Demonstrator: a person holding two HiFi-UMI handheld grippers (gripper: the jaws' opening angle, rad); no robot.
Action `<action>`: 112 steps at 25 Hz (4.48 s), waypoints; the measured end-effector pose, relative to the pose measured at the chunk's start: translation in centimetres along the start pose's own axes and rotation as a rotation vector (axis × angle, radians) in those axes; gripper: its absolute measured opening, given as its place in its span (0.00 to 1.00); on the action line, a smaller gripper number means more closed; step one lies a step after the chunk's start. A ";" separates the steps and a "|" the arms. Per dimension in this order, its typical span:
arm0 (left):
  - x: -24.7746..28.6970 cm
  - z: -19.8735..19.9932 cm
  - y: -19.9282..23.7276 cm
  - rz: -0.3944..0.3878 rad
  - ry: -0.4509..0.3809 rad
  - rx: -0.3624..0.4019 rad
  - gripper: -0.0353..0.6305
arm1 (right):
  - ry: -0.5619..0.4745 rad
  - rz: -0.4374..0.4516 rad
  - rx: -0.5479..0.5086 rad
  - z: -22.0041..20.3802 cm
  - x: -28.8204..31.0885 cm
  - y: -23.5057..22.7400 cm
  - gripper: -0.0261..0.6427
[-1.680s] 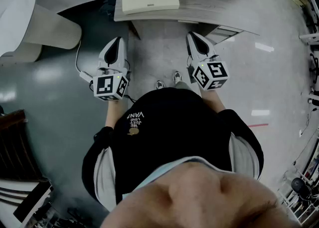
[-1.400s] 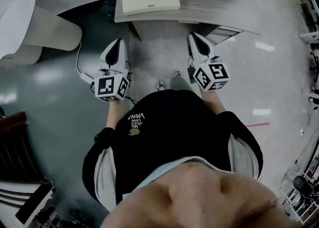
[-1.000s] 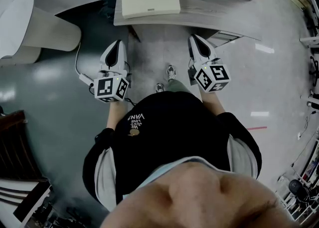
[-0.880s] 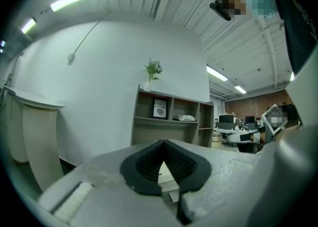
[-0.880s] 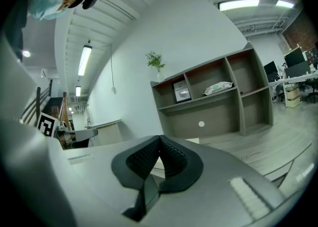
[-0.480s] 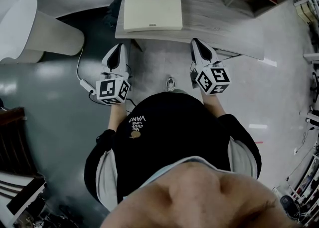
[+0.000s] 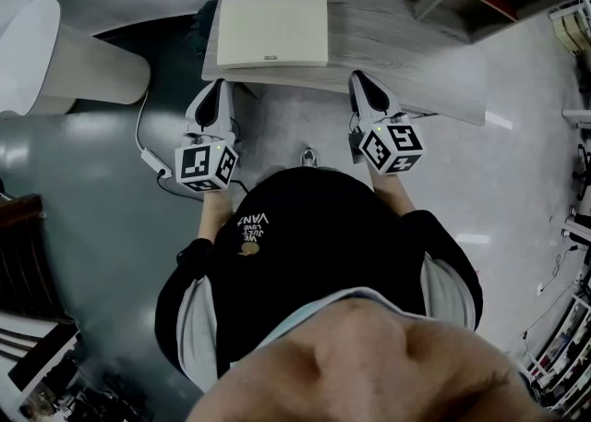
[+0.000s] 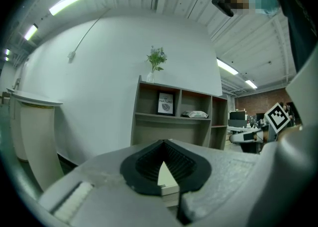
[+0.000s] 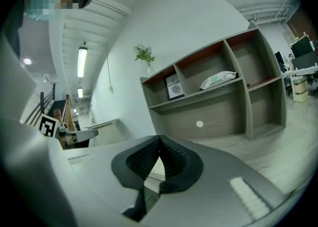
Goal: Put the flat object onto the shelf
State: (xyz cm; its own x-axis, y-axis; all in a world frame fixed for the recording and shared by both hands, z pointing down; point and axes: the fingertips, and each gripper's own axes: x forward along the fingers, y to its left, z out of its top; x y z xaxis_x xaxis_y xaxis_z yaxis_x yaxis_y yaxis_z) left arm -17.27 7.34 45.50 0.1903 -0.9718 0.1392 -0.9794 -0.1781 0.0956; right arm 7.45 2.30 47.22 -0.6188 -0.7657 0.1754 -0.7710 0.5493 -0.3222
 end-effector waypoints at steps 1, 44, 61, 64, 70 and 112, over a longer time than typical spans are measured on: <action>0.2 -0.1 -0.1 0.004 0.001 -0.007 0.05 | 0.003 0.005 0.001 0.0 0.1 -0.3 0.04; 15.9 -1.1 13.0 -0.315 0.125 -0.007 0.05 | -0.057 -0.371 0.106 -0.8 11.9 -0.9 0.04; 19.6 -5.8 16.3 -0.164 0.239 -0.060 0.09 | 0.023 -0.340 0.120 -2.2 16.5 -6.6 0.08; 20.2 -6.8 16.8 -0.148 0.267 -0.082 0.16 | 0.045 -0.323 0.134 -2.9 17.5 -7.8 0.14; 21.6 -9.3 17.2 -0.135 0.329 -0.140 0.28 | 0.096 -0.299 0.153 -4.3 19.4 -10.1 0.23; 27.1 -20.1 18.3 -0.094 0.641 -0.576 0.54 | 0.439 -0.067 0.492 -14.6 29.0 -16.2 0.37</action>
State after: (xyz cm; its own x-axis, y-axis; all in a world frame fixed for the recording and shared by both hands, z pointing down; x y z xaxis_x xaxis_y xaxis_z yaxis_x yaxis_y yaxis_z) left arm -28.70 -19.20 70.88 0.4404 -0.6514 0.6179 -0.8035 0.0211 0.5950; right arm -0.22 -23.86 71.12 -0.6561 -0.5280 0.5392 -0.7156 0.2082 -0.6668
